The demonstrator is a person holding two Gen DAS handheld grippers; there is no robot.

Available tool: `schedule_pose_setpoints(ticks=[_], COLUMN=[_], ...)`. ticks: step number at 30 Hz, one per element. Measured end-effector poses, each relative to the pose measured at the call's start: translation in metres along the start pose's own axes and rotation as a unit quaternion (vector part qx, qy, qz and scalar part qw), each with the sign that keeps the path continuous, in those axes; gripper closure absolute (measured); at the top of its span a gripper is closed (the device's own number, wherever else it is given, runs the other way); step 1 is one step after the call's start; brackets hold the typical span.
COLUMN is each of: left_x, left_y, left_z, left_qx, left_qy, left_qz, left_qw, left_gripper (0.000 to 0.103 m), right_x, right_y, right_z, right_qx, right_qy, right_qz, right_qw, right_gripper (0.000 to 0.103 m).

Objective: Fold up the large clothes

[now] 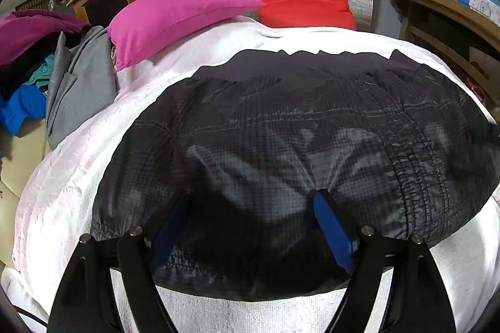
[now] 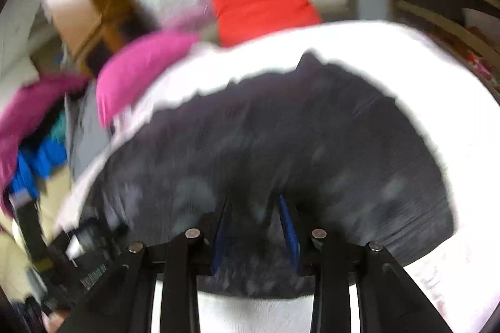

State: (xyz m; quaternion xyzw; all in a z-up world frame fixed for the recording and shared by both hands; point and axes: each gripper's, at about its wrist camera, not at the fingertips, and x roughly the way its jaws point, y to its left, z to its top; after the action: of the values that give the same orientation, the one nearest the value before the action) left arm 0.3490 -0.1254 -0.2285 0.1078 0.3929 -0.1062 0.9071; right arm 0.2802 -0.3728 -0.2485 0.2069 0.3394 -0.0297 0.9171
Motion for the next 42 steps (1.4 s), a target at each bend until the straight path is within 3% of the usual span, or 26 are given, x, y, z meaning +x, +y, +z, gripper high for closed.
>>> schedule_pose_setpoints(ticks=[2, 3, 4, 7, 11, 12, 14, 15, 16, 19, 23, 27, 31, 34, 35, 36, 37, 39, 42], left_x=[-0.002, -0.005, -0.008, -0.007, 0.02, 0.032, 0.045, 0.048, 0.051, 0.048, 0.046, 0.059, 0.058, 0.034, 0.026, 0.015, 0.001, -0.024, -0.051], left_y=[0.008, 0.018, 0.029, 0.076, 0.138, 0.15, 0.162, 0.164, 0.164, 0.158, 0.146, 0.151, 0.159, 0.151, 0.148, 0.144, 0.139, 0.125, 0.1], left_z=[0.005, 0.009, 0.013, 0.022, 0.013, 0.008, 0.0, -0.002, -0.003, 0.0, 0.003, 0.0, 0.0, 0.006, 0.007, 0.008, 0.006, 0.001, -0.005], left_qx=[-0.004, -0.014, -0.024, -0.084, -0.184, -0.206, -0.241, -0.253, -0.257, -0.246, -0.208, -0.218, -0.237, -0.221, -0.214, -0.207, -0.198, -0.178, -0.146], left_qy=[-0.003, -0.009, -0.015, -0.019, 0.04, 0.064, 0.083, 0.084, 0.084, 0.077, 0.064, 0.079, 0.078, 0.048, 0.038, 0.023, 0.003, -0.039, -0.073], left_qz=[0.001, 0.007, 0.012, 0.049, 0.083, 0.077, 0.047, 0.037, 0.034, 0.046, 0.061, 0.046, 0.043, 0.067, 0.07, 0.075, 0.083, 0.098, 0.097], left_qw=[1.0, 0.9998, 0.9995, 0.9951, 0.9785, 0.9735, 0.9659, 0.9631, 0.962, 0.9651, 0.9742, 0.9716, 0.9673, 0.9719, 0.9735, 0.9753, 0.9767, 0.9784, 0.9817], left_gripper=[0.021, 0.021, 0.021, 0.019, 0.018, 0.018, 0.018, 0.018, 0.018, 0.018, 0.018, 0.017, 0.014, 0.015, 0.015, 0.015, 0.015, 0.014, 0.014], right_x=[-0.015, -0.019, -0.024, -0.033, -0.027, -0.022, -0.011, -0.001, 0.003, 0.012, -0.011, 0.012, -0.008, -0.027, -0.036, -0.046, -0.061, -0.075, -0.088], right_y=[-0.022, -0.033, -0.051, -0.089, -0.131, -0.136, -0.142, -0.141, -0.142, -0.134, -0.128, -0.135, -0.128, -0.13, -0.129, -0.128, -0.123, -0.108, -0.082], right_z=[0.011, 0.015, 0.02, 0.027, 0.029, 0.029, 0.028, 0.027, 0.024, 0.02, 0.023, 0.013, 0.014, 0.014, 0.012, 0.01, 0.007, 0.001, -0.009], right_qx=[0.032, 0.048, 0.074, 0.116, 0.174, 0.181, 0.186, 0.18, 0.174, 0.158, 0.149, 0.161, 0.146, 0.168, 0.172, 0.171, 0.165, 0.15, 0.099], right_qy=[-0.034, -0.042, -0.054, -0.066, -0.045, -0.037, -0.018, -0.001, 0.011, 0.019, -0.021, 0.043, 0.009, -0.01, -0.024, -0.041, -0.068, -0.103, -0.127], right_qz=[-0.016, -0.024, -0.032, -0.067, -0.074, -0.07, -0.058, -0.054, -0.057, -0.083, -0.082, -0.105, -0.102, -0.097, -0.099, -0.099, -0.093, -0.084, -0.084], right_qw=[0.999, 0.998, 0.995, 0.989, 0.981, 0.98, 0.981, 0.982, 0.983, 0.984, 0.985, 0.98, 0.984, 0.981, 0.98, 0.979, 0.98, 0.98, 0.983], right_gripper=[0.055, 0.034, 0.029, 0.029, 0.029, 0.03, 0.041, 0.063, 0.071, 0.075, 0.079, 0.079, 0.078, 0.076, 0.074, 0.065, 0.047, 0.029, 0.029])
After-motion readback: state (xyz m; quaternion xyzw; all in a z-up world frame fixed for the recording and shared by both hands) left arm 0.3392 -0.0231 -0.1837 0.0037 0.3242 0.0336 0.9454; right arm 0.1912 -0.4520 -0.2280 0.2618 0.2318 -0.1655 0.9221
